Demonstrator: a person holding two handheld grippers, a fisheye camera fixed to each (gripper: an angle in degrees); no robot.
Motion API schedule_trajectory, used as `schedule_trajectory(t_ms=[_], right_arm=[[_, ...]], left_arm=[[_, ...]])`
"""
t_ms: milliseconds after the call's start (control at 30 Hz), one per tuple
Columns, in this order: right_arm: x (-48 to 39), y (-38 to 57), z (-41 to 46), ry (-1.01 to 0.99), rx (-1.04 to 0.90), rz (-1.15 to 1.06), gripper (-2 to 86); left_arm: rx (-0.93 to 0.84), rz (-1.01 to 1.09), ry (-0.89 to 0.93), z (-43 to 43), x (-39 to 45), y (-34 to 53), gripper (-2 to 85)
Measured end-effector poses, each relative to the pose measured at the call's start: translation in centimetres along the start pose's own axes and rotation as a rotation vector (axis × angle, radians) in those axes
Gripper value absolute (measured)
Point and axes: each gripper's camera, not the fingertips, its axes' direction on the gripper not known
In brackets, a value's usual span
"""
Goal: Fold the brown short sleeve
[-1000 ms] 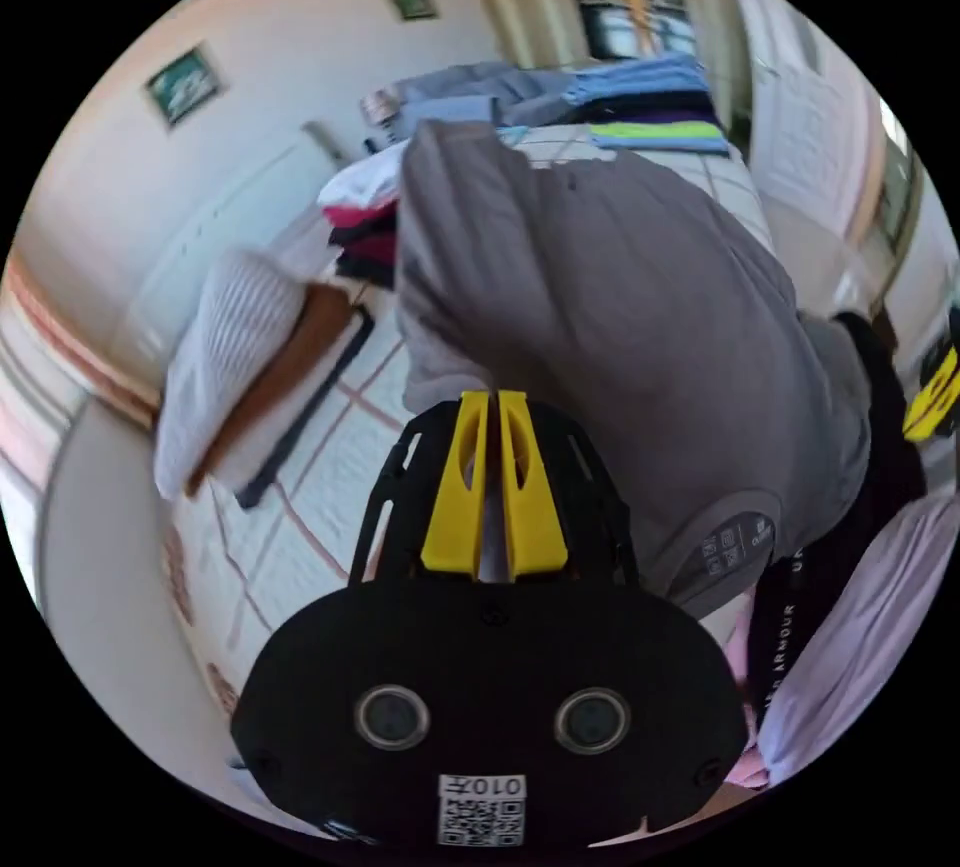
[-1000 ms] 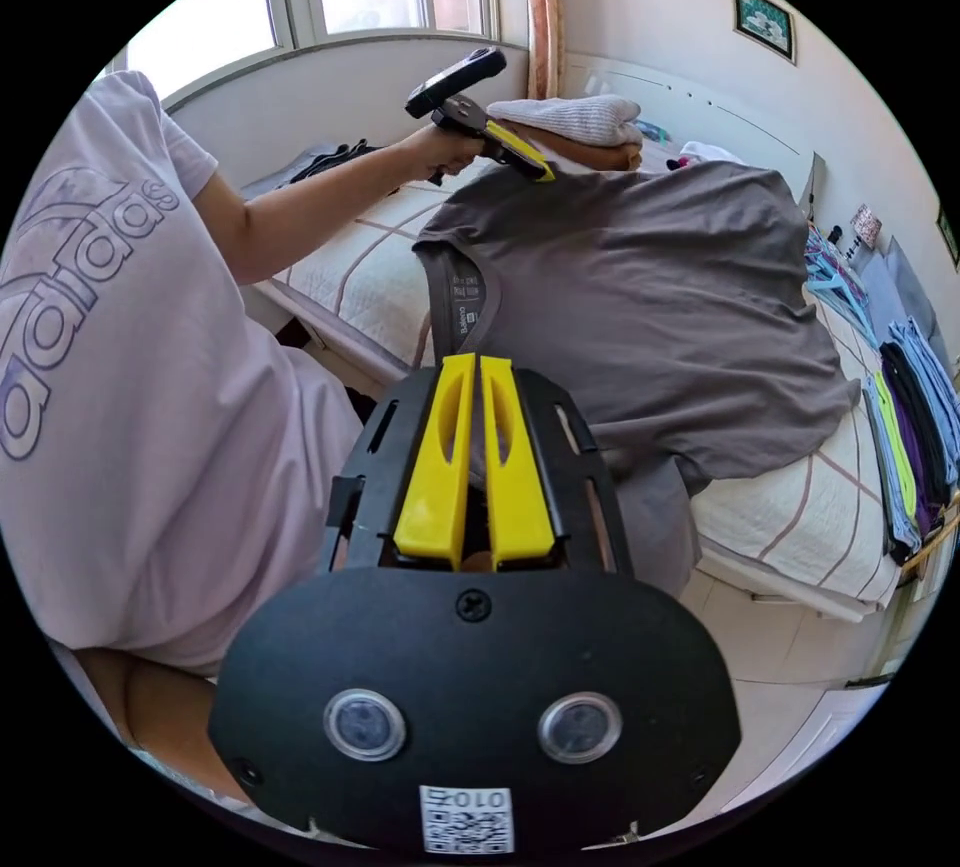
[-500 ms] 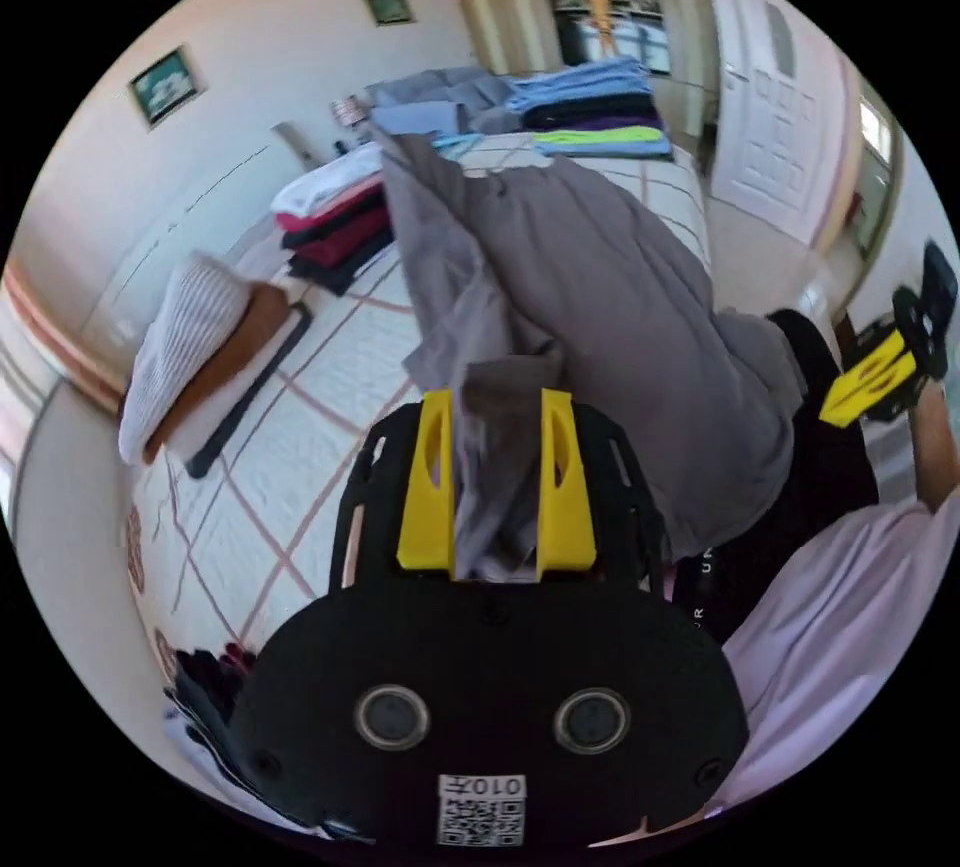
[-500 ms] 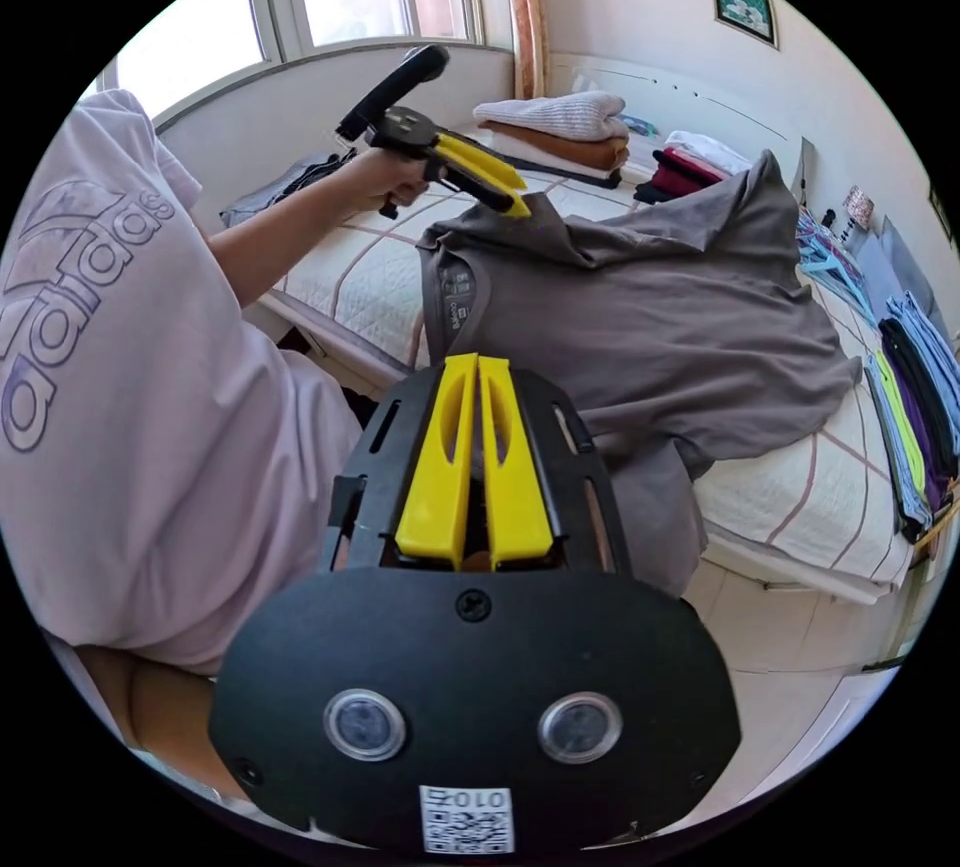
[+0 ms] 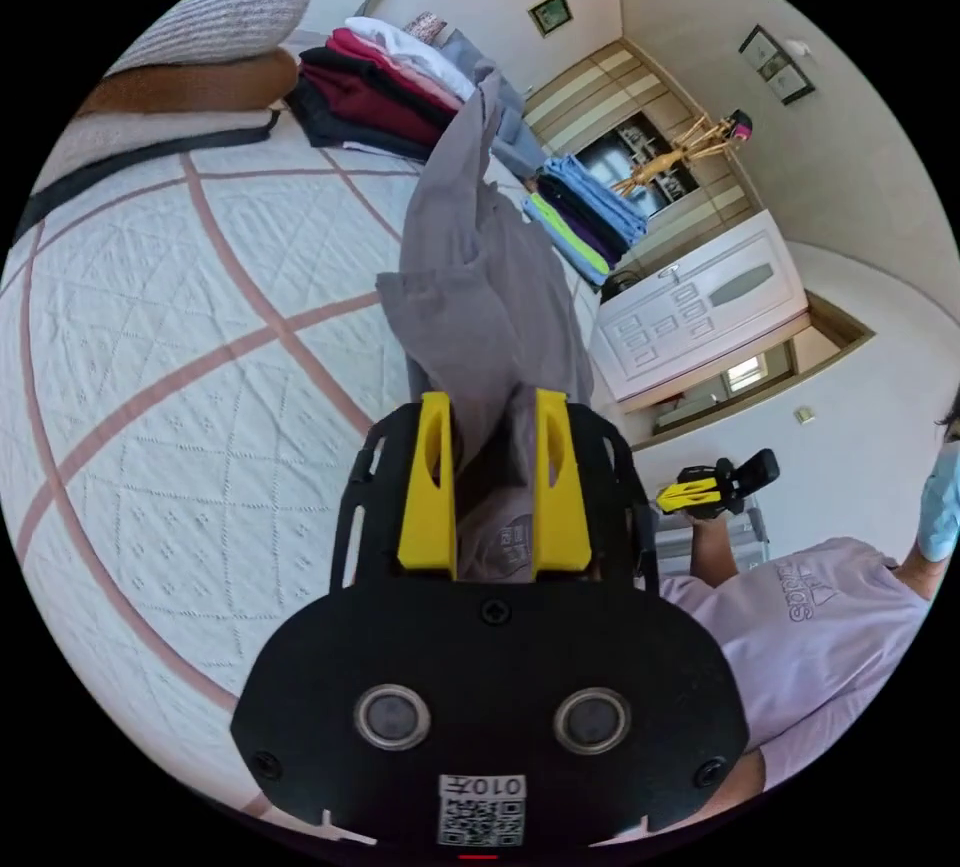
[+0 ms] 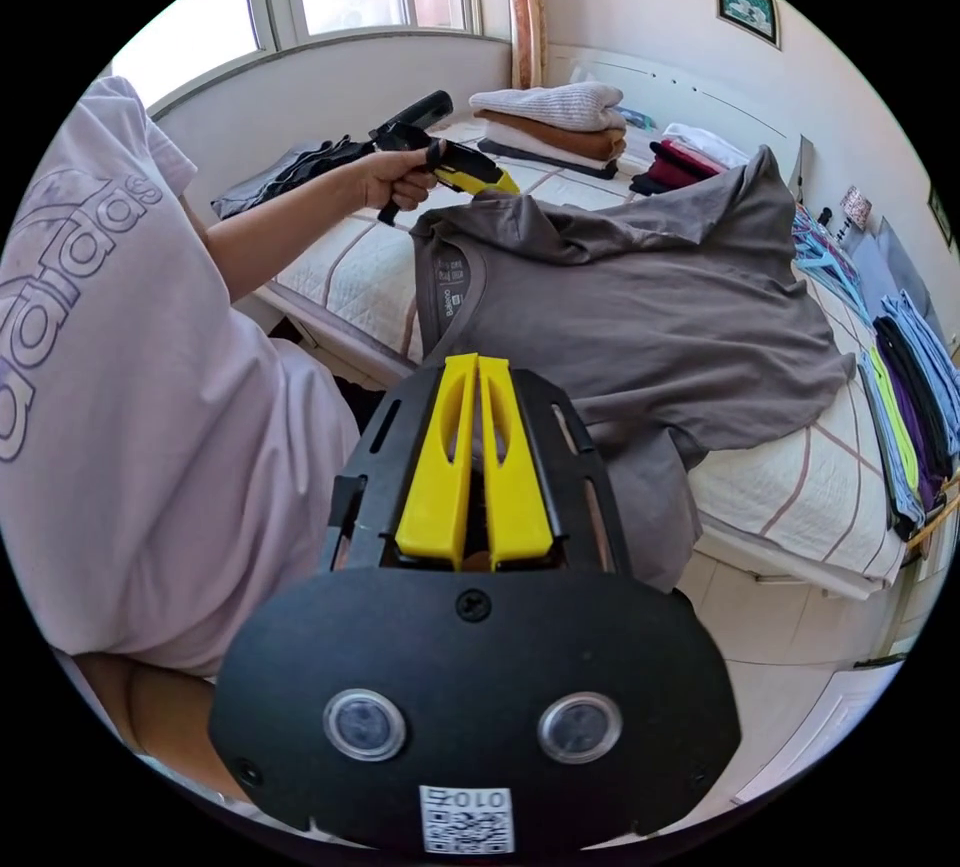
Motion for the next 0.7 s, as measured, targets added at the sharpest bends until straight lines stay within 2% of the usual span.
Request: schedule_trajectory(t_ms=[33,167,300,400,433,600,700], right_arm=[[0.0,-0.2,0.1,0.001,-0.003,0.002,2.2],[0.2,-1.1,0.9,0.004,-0.031,0.005,2.2],[0.1,-2.2,1.4,0.017,-0.066,-0.009,2.2],[0.1,-3.0,1.4,0.028,-0.051,-0.004,2.4],[0.1,-3.3,1.5,0.026,-0.04,0.0,2.5],[0.1,-4.2,2.3,0.045,-0.067,0.017,2.9],[1.0,-4.1,1.9,0.102,-0.072,0.083,3.8]], left_arm=[[0.01,-0.002,-0.007,-0.6,-0.5,-0.3,4.7],[-0.063,0.063,-0.089,-2.5,-0.8,-2.2,1.8],[-0.003,0.097,-0.358,-10.7,-1.3,-6.6,0.7],[0.047,-0.01,-0.606,-16.4,-4.3,-9.5,0.4],[-0.006,-0.072,-0.664,-17.2,-6.7,-10.4,0.4],[-0.204,-0.362,-0.59,-14.9,-15.5,-9.4,0.4],[-0.162,-0.356,-0.616,-13.6,-14.3,-7.3,0.8]])
